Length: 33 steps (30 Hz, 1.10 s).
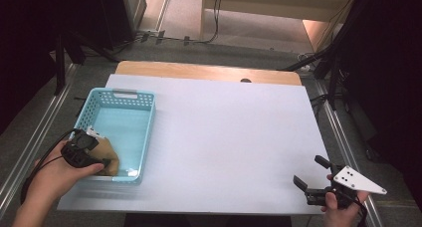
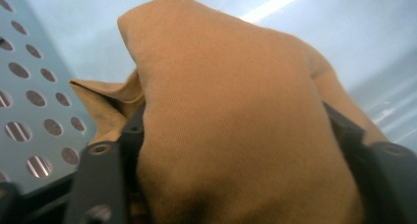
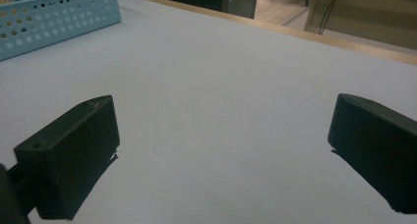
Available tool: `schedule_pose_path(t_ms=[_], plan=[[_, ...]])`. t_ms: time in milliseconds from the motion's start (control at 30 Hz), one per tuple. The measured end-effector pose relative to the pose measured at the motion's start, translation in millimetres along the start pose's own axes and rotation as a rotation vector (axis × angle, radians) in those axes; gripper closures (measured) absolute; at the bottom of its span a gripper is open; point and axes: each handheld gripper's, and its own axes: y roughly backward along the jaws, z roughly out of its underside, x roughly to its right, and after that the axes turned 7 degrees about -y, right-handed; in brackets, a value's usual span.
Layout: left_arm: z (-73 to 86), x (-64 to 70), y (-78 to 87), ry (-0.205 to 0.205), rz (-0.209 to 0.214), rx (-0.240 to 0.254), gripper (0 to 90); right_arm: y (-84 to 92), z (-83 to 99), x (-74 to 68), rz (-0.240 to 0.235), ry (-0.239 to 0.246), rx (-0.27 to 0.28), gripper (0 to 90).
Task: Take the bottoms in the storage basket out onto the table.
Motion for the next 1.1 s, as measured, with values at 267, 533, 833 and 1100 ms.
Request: schedule_pose_path(t_ms=[267,533,833,1100], plan=[[2.6,3.9,3.3,0.007,-0.030,0.040,53.9,0.4,-0.1,0.4,0.004,-0.001,0.001,0.0],[6.9,3.3,7.5,0.027,-0.066,0.130,58.9,0.3,-0.4,0.5,0.006,0.000,-0.001,0.0],[13.9,-3.3,14.3,0.096,-0.058,0.272,59.2,2.4,-0.4,2.4,0.017,-0.005,0.008,0.0],[20.0,-3.3,21.3,0.122,-0.067,0.366,59.0,3.9,-0.5,3.2,0.033,-0.008,0.012,0.0]])
